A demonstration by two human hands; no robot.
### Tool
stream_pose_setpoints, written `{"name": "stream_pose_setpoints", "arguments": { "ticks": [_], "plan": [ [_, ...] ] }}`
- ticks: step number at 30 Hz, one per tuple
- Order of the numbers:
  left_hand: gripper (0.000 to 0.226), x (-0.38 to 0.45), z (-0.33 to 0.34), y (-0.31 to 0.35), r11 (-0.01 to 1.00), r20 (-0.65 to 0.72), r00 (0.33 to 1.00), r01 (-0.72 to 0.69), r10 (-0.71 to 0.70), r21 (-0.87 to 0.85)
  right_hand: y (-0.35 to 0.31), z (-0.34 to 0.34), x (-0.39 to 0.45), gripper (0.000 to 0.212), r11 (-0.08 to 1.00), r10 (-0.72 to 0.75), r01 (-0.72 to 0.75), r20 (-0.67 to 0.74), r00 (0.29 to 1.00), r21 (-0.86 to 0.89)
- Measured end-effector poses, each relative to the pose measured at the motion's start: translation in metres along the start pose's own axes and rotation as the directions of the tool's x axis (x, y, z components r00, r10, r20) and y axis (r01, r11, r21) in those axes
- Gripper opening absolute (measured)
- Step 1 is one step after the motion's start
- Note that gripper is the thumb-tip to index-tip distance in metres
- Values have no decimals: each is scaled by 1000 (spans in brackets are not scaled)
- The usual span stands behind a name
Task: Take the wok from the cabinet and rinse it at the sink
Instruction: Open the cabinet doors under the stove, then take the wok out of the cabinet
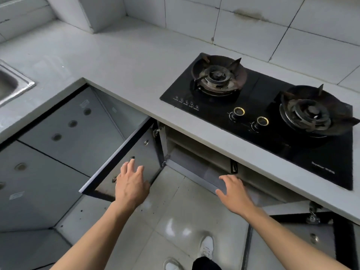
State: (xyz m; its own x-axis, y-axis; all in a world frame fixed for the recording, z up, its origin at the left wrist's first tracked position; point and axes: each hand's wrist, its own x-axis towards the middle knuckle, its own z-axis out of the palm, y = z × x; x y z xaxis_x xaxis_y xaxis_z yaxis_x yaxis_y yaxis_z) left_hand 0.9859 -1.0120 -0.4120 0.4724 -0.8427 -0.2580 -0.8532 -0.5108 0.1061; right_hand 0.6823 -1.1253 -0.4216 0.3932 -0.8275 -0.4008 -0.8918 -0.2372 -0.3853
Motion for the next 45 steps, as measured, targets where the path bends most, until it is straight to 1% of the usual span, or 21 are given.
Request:
{"name": "stream_pose_setpoints", "arguments": {
  "ticks": [3, 6, 9, 11, 14, 19, 21, 25, 28, 31, 33, 36, 38, 42, 45],
  "plan": [
    [50, -12, 3, 24, 996, -40, 996, -80, 78, -31, 6, 0, 9, 51, 1000, 19, -19, 11, 1000, 21],
    [51, -6, 10, 50, 978, -63, 978, -203, 199, -58, 12, 3, 19, 52, 1000, 12, -12, -30, 999, 20],
    [50, 16, 28, 78, 955, -83, 959, -279, 271, -99, 25, 18, 28, 54, 999, 21, -19, -76, 997, 27],
    [51, 42, 52, 97, 936, -112, 939, -336, 325, -103, 38, 35, 45, 55, 1000, 10, -8, -136, 991, 19],
    [50, 91, 104, 119, 914, -142, 913, -396, 381, -90, 64, 68, 86, 56, 999, 18, -10, -229, 973, 34],
    [47, 162, 192, 149, 884, -204, 876, -460, 438, -77, 114, 111, 157, 58, 992, 123, -117, -395, 910, 38],
    [45, 185, 220, 162, 863, -245, 848, -499, 469, -75, 130, 119, 180, 58, 990, 133, -140, -445, 886, 16],
    [41, 227, 255, 189, 824, -353, 778, -566, 519, -35, 156, 131, 221, 61, 989, 107, -144, -521, 847, -31],
    [45, 247, 274, 202, 806, -416, 746, -589, 520, -49, 170, 140, 248, 65, 983, 96, -164, -534, 840, -82],
    [48, 257, 285, 206, 781, -469, 697, -624, 543, -23, 174, 145, 267, 68, 978, 183, -210, -500, 846, 2],
    [48, 262, 288, 207, 770, -489, 671, -637, 558, 5, 174, 148, 276, 69, 973, 214, -229, -519, 828, 35],
    [48, 261, 291, 204, 768, -505, 668, -640, 547, -16, 174, 149, 283, 70, 970, 225, -241, -547, 807, 43],
    [47, 256, 293, 200, 766, -505, 671, -642, 542, -30, 174, 148, 283, 71, 966, 240, -256, -530, 813, 44],
    [47, 250, 291, 191, 752, -523, 644, -659, 558, -9, 176, 148, 274, 70, 965, 230, -263, -521, 822, 11],
    [45, 248, 290, 186, 741, -541, 624, -671, 565, 0, 182, 156, 257, 68, 970, 194, -243, -533, 824, -22]
  ]
}}
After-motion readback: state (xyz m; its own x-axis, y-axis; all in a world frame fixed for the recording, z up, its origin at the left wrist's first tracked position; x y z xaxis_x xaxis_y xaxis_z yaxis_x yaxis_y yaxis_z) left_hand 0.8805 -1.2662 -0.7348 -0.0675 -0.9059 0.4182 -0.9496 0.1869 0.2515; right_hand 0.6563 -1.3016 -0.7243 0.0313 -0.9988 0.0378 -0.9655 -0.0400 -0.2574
